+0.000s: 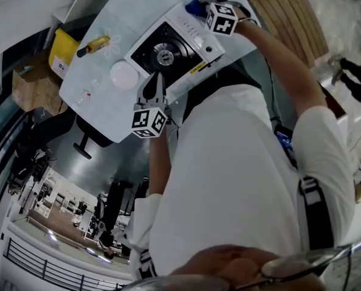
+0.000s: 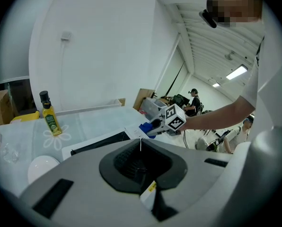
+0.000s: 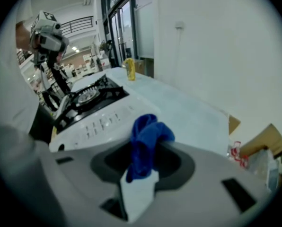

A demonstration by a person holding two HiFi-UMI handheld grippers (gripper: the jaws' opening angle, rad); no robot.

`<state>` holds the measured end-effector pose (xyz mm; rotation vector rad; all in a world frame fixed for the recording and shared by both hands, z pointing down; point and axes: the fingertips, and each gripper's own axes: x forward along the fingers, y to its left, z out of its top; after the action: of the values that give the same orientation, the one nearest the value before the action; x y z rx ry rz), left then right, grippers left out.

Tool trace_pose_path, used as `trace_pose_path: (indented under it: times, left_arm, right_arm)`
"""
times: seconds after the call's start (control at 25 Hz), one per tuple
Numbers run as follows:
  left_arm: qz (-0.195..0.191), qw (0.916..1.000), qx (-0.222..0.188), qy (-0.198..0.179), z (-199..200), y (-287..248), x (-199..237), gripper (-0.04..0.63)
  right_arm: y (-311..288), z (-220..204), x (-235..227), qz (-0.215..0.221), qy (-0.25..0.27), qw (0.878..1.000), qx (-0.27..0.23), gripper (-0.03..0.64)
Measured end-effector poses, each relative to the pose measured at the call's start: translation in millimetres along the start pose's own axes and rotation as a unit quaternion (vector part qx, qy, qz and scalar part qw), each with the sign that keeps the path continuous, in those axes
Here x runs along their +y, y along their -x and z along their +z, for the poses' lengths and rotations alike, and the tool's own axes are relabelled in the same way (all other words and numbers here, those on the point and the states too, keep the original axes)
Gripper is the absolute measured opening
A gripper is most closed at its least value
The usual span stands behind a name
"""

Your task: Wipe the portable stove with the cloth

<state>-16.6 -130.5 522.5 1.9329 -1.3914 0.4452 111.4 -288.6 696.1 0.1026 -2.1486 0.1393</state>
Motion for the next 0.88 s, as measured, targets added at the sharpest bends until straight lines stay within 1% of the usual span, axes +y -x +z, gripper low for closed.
trace_pose_path:
  times: [0.24, 0.36, 0.88]
  left_arm:
    - [-0.009, 0.9999, 0.008, -0.007, -4.8, -3.5, -7.4, 0.036]
    - [-0.018, 0.9997, 0.014, -0.012, -7.4, -6.6, -12.1, 0.035]
    - [-0.047, 0.9979, 0.02, -0.039, -2.6, -12.3, -29.2, 0.035]
  right_arm:
    - [4.6, -14.8, 23.6, 0.016, 0.008, 1.0, 0.006, 0.149]
    - [9.8, -25.2, 36.1, 0.016, 0.008, 1.0, 0.009, 0.149]
    - [32.5, -63.7, 85.5, 0.041, 0.004, 0.999, 0.029, 0.149]
